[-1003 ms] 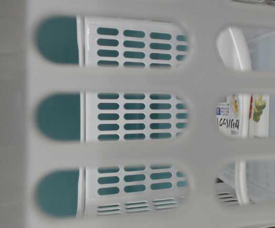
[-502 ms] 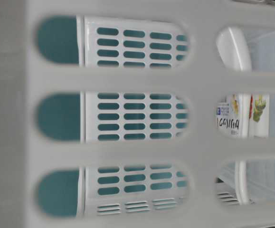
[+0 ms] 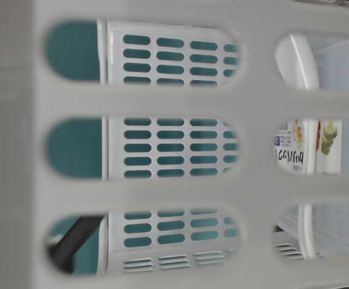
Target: Pick up the chinese spoon from the shopping basket with the left arm.
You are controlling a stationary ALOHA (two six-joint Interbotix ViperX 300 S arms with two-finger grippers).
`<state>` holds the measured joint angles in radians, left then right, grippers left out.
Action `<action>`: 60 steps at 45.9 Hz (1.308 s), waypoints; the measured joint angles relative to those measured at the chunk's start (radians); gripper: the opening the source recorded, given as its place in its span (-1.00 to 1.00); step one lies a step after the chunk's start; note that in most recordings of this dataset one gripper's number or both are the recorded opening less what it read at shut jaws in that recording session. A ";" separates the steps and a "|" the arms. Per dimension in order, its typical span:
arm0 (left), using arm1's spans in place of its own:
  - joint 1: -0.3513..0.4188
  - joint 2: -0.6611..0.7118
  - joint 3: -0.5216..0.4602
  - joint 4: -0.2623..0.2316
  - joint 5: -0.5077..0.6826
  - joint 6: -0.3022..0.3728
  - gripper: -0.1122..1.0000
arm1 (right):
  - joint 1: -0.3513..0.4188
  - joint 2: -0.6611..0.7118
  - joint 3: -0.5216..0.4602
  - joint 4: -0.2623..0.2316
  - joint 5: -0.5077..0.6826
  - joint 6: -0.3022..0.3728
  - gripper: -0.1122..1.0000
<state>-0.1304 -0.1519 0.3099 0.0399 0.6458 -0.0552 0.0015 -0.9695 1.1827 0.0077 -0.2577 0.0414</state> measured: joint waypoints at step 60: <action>-0.009 0.370 -0.175 0.002 0.138 -0.003 -0.56 | 0.008 -0.002 0.000 0.000 0.000 0.000 0.41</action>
<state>-0.1396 0.2178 0.1350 0.0414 0.7839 -0.0583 0.0092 -0.9710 1.1827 0.0077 -0.2577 0.0414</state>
